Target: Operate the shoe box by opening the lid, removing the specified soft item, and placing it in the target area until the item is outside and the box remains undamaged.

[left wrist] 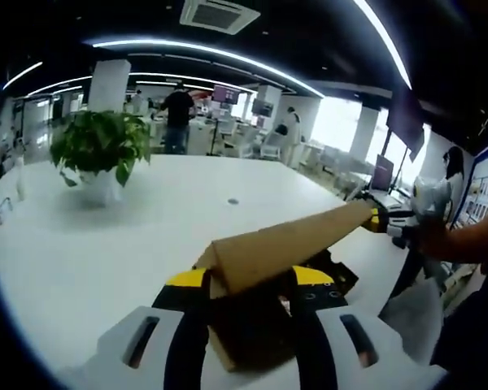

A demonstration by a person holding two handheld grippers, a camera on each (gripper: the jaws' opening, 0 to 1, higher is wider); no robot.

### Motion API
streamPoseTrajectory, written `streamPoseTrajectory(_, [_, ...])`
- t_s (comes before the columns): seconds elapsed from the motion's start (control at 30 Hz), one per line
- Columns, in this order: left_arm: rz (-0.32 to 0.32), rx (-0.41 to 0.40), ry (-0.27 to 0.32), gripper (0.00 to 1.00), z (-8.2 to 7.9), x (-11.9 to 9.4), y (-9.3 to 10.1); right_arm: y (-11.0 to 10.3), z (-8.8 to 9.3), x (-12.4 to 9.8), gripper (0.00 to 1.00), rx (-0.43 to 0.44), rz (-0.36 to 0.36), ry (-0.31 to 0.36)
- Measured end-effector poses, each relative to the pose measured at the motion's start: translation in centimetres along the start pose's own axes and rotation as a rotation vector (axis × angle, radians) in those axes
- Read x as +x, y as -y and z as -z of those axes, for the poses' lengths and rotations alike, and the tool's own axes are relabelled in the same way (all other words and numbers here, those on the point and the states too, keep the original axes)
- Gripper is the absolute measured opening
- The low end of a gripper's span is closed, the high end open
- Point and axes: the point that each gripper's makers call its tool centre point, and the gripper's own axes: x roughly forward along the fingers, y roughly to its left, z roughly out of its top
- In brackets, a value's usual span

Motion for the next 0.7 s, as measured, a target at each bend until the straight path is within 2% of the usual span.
streamPoseTrajectory(0.07, [-0.005,0.007,0.006,0.36,-0.3,0.0,-0.1,0.3,-0.3,0.2,0.00,0.008,0.004,-0.009])
streamPoseTrajectory(0.13, [-0.003,-0.026,0.047,0.34,-1.1,-0.3,-0.3,0.3,-0.4,0.3,0.00,0.008,0.005,-0.021])
streamPoseTrajectory(0.2, [-0.011,-0.005,0.066,0.34,-1.4,-1.0,-0.3,0.5,-0.5,0.3,0.00,0.013,0.011,-0.029])
streamPoseTrajectory(0.27, [-0.021,0.003,0.066,0.33,-1.0,-1.6,-0.3,0.5,-0.6,0.5,0.00,0.010,0.013,-0.037])
streamPoseTrajectory(0.33, [-0.049,0.018,0.056,0.32,0.1,-2.2,-0.7,0.6,-0.7,0.5,0.00,0.017,0.012,-0.045])
streamPoseTrajectory(0.37, [-0.059,0.016,0.039,0.31,0.9,-2.3,-0.9,0.7,-0.7,0.6,0.00,0.021,0.011,-0.048])
streamPoseTrajectory(0.43, [-0.060,-0.044,-0.025,0.31,3.7,-2.3,-1.1,0.7,-0.8,0.6,0.00,0.024,0.007,-0.053])
streamPoseTrajectory(0.47, [-0.071,-0.058,-0.092,0.30,5.8,-2.0,-1.4,0.8,-0.8,0.6,0.00,0.028,0.005,-0.055])
streamPoseTrajectory(0.5, [-0.076,-0.060,-0.122,0.29,6.9,-1.8,-1.5,0.8,-0.8,0.6,0.00,0.029,0.003,-0.058])
streamPoseTrajectory(0.53, [-0.076,-0.079,-0.183,0.29,8.8,-1.4,-1.6,0.8,-0.8,0.7,0.00,0.030,0.002,-0.059])
streamPoseTrajectory(0.6, [-0.091,-0.076,-0.227,0.25,10.5,-0.8,-1.9,0.8,-0.8,0.7,0.00,0.034,-0.001,-0.064])
streamPoseTrajectory(0.7, [-0.098,-0.103,-0.272,0.20,12.1,0.2,-2.4,0.8,-0.9,0.7,0.00,0.033,-0.004,-0.070])
